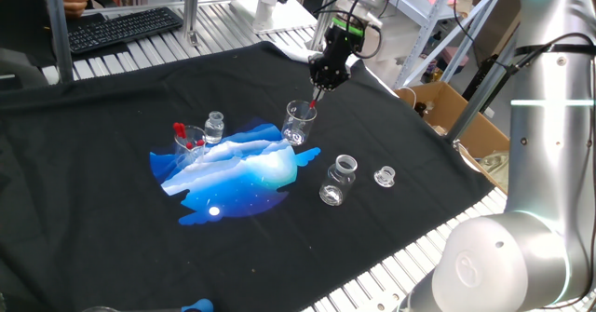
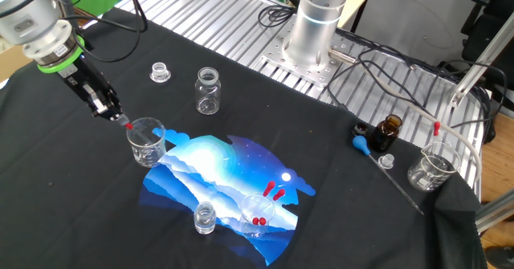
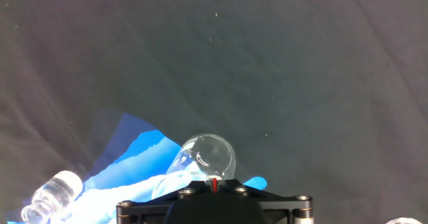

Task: Transfer liquid using a dropper

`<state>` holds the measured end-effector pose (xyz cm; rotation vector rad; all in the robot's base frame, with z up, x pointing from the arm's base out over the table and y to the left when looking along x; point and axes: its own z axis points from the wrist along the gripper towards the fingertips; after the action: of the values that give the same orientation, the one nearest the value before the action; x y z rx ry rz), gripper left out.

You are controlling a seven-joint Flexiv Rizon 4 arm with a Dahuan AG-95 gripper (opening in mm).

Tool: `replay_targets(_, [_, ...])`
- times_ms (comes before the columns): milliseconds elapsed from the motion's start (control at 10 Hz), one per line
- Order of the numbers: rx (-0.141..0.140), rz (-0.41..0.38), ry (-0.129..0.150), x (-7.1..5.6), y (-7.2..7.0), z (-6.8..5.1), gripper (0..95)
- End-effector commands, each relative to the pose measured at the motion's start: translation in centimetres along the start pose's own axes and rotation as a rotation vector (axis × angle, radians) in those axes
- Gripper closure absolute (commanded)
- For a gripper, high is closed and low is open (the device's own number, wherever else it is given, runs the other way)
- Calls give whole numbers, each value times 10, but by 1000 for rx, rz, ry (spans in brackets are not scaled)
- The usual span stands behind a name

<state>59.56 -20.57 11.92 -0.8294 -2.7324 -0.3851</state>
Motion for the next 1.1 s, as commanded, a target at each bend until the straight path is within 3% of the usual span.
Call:
replay_targets(100, [16,0,-14,3,2,-5,950])
replay_targets(900, [80,-23,-127,17,11,-30,950])
replay_targets(1100, [107,-27,-158,20,13,-36,950])
